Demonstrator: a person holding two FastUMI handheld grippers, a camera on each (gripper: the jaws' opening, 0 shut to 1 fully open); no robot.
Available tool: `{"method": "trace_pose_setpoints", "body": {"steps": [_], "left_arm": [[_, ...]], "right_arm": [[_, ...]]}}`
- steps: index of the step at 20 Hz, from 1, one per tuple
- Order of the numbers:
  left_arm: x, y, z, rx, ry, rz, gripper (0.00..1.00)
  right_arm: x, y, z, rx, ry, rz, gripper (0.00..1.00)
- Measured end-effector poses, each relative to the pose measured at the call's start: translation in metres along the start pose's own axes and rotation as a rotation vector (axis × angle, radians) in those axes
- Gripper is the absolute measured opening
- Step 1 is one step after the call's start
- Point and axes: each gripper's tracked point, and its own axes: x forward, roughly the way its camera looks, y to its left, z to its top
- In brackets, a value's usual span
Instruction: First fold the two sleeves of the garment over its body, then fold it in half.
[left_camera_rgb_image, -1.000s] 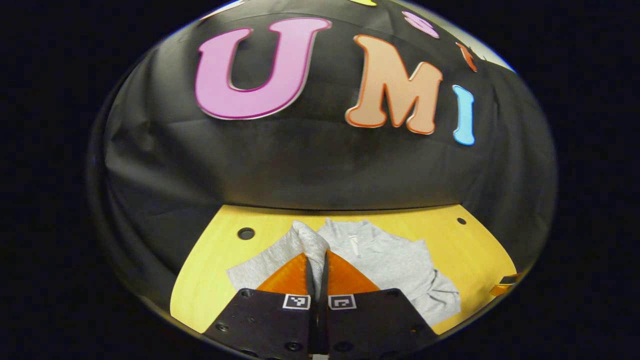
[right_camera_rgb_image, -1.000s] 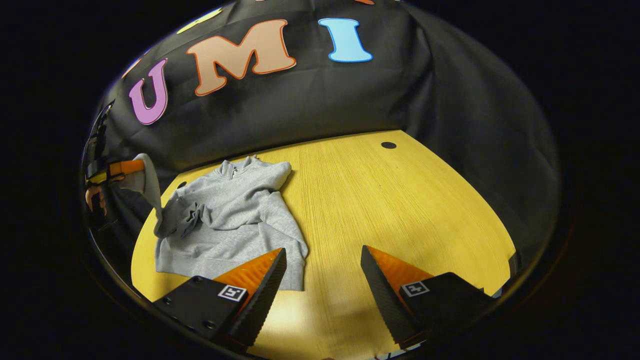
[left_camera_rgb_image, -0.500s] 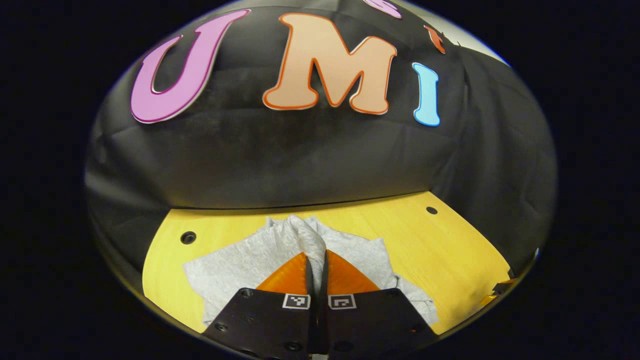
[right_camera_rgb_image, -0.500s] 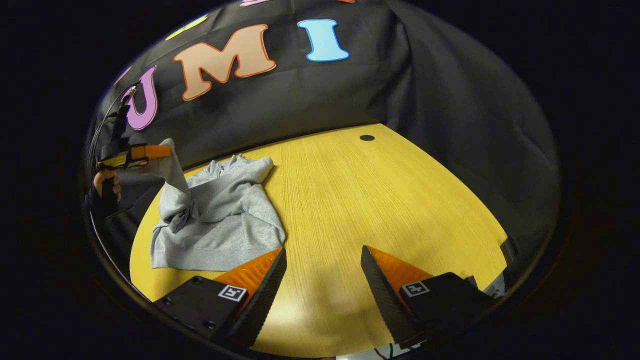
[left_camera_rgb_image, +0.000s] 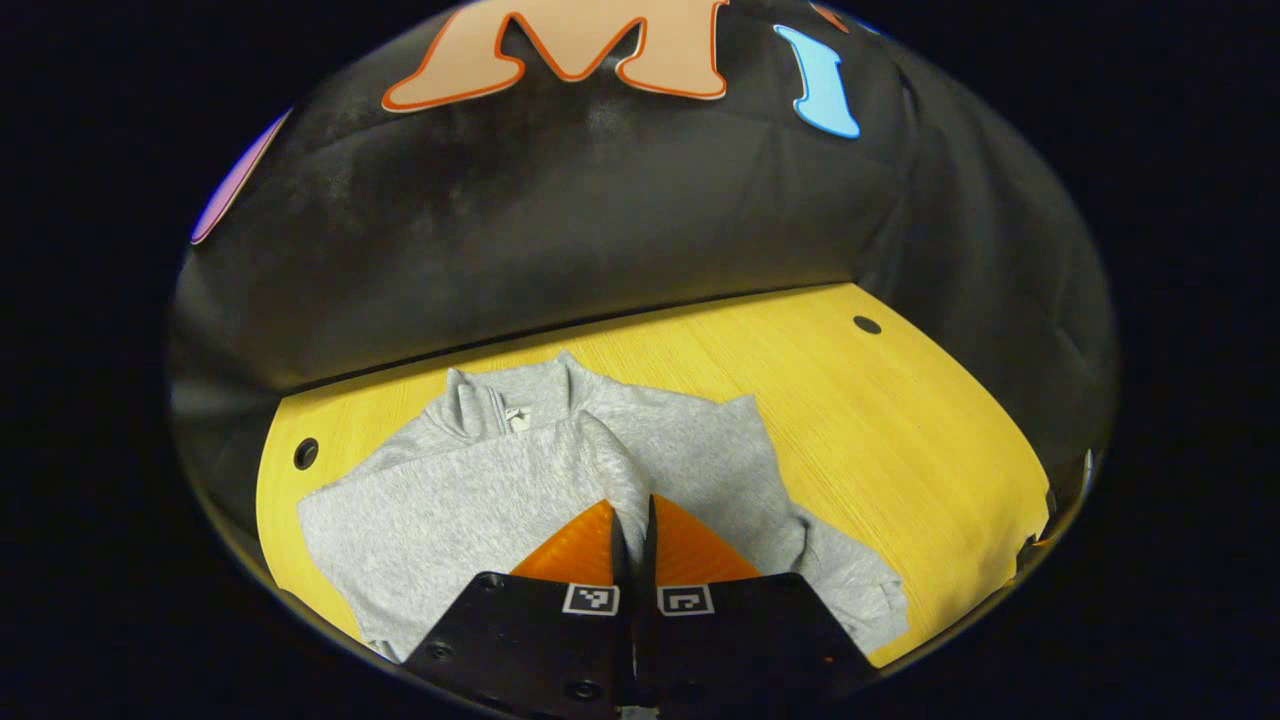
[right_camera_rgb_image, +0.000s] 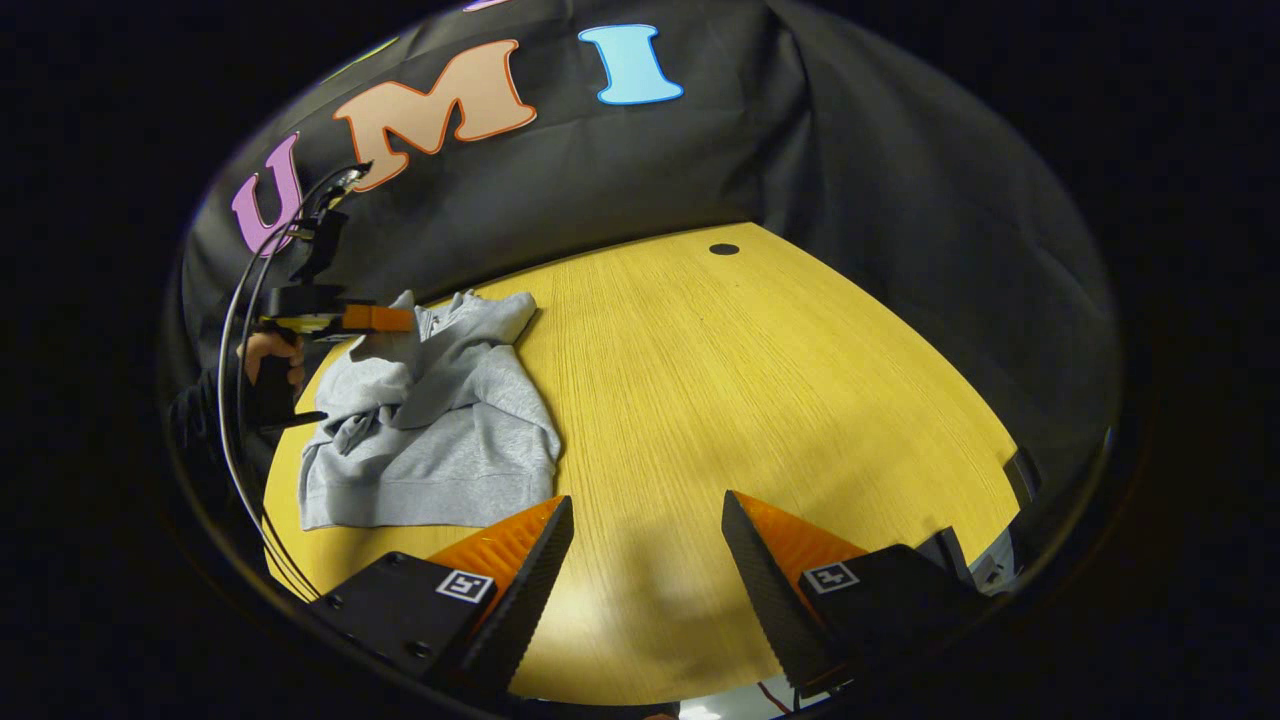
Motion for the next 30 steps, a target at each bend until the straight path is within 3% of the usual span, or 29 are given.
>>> {"method": "trace_pose_setpoints", "body": {"steps": [5, 7, 8, 9, 12, 16, 20, 21, 25, 30], "left_arm": [[0.022, -0.009, -0.019, -0.041, 0.059, -0.044, 0.06], [0.021, -0.011, -0.021, -0.08, 0.055, -0.065, 0.14], [0.019, -0.011, -0.021, -0.102, 0.048, -0.079, 0.21], [0.014, -0.009, -0.02, -0.122, 0.039, -0.084, 0.4], [-0.002, 0.018, -0.013, -0.184, -0.038, -0.026, 0.98], [-0.053, 0.065, -0.016, -0.213, -0.119, 0.066, 0.97], [-0.108, 0.102, -0.025, -0.193, -0.206, 0.117, 0.96], [-0.135, 0.123, -0.04, -0.171, -0.209, 0.16, 0.96], [-0.177, 0.151, -0.093, -0.189, -0.164, 0.207, 0.96], [-0.2, 0.167, -0.156, -0.321, -0.091, 0.251, 0.96]], "right_arm": [[0.007, 0.026, 0.006, -0.012, 0.02, 0.058, 0.96], [0.012, 0.038, 0.01, -0.037, 0.023, 0.08, 0.96], [0.015, 0.045, 0.014, -0.049, 0.023, 0.094, 0.92], [0.017, 0.051, 0.017, -0.061, 0.021, 0.108, 0.96], [0.027, 0.067, 0.029, -0.092, 0.0, 0.136, 0.97], [0.043, 0.079, 0.037, -0.1, -0.005, 0.155, 0.97], [0.061, 0.083, 0.037, -0.111, -0.007, 0.149, 0.97], [0.067, 0.083, 0.035, -0.122, -0.003, 0.144, 0.97], [0.073, 0.088, 0.033, -0.119, -0.006, 0.146, 0.96], [0.075, 0.095, 0.022, -0.135, 0.014, 0.165, 0.97]]}}
